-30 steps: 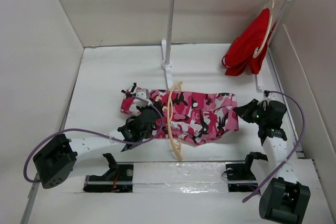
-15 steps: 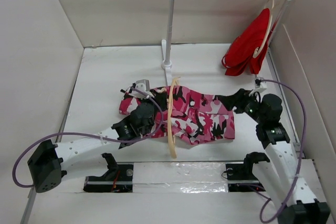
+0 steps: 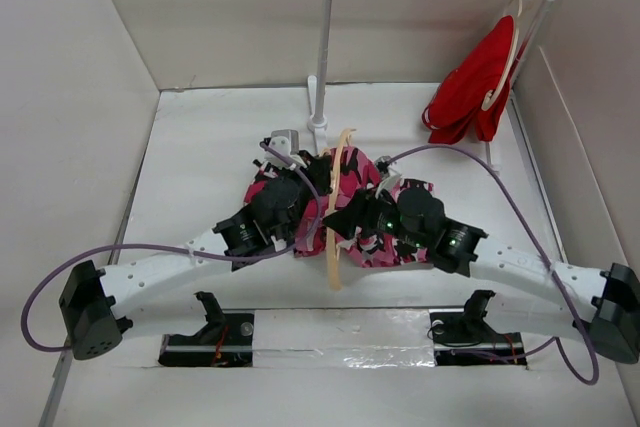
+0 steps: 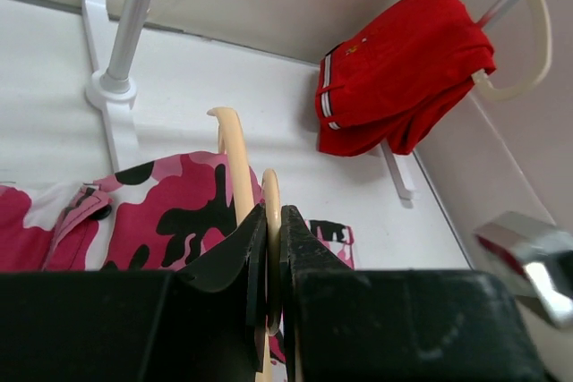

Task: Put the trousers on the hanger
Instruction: Place the hanger at the clothesline.

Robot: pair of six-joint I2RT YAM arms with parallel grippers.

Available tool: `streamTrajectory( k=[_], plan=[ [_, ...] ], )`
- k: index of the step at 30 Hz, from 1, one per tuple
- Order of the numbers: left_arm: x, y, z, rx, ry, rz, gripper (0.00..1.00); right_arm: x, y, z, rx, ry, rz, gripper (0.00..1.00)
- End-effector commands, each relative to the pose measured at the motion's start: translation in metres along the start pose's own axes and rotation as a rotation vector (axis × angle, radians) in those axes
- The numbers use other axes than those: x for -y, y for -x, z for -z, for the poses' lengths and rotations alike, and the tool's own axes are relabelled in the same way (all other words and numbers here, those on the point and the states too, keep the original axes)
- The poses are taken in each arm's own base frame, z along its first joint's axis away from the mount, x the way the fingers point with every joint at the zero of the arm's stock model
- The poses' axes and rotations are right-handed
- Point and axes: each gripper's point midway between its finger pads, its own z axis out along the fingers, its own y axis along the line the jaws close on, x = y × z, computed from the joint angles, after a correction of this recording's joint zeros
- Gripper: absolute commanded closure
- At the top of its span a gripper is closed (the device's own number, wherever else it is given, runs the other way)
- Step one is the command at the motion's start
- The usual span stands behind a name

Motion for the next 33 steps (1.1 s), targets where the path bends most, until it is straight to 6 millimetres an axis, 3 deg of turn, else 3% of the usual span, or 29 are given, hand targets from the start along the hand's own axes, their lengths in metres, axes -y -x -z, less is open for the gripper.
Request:
streamTrajectory(
  k=[1,5,8,9,12,14,18,20,21,24,25,27,29,32,33],
  plan=[
    [0.044,0.069,0.006,0.142,-0.115,0.121,1.00,-0.023,0.040,-0.016,0.169,0.028,-0.073,0.35],
    [0.054,0.078,0.008,0.145,-0.134,0.117,1.00,-0.029,0.034,-0.026,0.168,0.062,-0.104,0.47],
    [0.060,0.083,0.008,0.149,-0.150,0.119,1.00,-0.036,0.030,-0.033,0.149,0.085,-0.113,0.65],
    [0.062,0.084,0.007,0.148,-0.155,0.118,1.00,-0.039,0.031,-0.033,0.149,0.095,-0.119,0.80],
    [0.074,0.099,0.005,0.165,-0.173,0.117,1.00,-0.051,0.040,-0.026,0.185,0.150,-0.168,1.00],
    [0.082,0.108,0.004,0.175,-0.183,0.101,1.00,-0.066,0.053,-0.014,0.219,0.213,-0.223,1.00],
    [0.116,0.130,-0.002,0.180,-0.259,0.083,0.97,-0.092,0.095,0.012,0.300,0.320,-0.278,1.00],
    [0.125,0.136,-0.003,0.175,-0.274,0.059,0.83,-0.109,0.119,0.030,0.343,0.380,-0.305,1.00],
    [0.134,0.145,-0.003,0.183,-0.296,0.057,0.67,-0.107,0.132,0.035,0.371,0.384,-0.309,1.00],
    [0.143,0.162,0.001,0.203,-0.317,0.039,0.42,-0.119,0.161,0.052,0.391,0.452,-0.324,1.00],
    [0.143,0.167,0.003,0.207,-0.318,0.036,0.38,-0.110,0.178,0.056,0.424,0.439,-0.322,1.00],
    [0.138,0.182,0.012,0.239,-0.309,0.044,0.30,-0.118,0.198,0.064,0.427,0.472,-0.303,1.00],
    [0.128,0.192,0.020,0.273,-0.295,0.065,0.27,-0.104,0.221,0.065,0.458,0.425,-0.298,1.00],
    [0.102,0.193,0.036,0.314,-0.261,0.101,0.26,-0.100,0.248,0.063,0.453,0.416,-0.258,1.00],
    [0.087,0.185,0.041,0.312,-0.240,0.104,0.26,-0.098,0.255,0.060,0.449,0.410,-0.253,1.00]
  ],
)
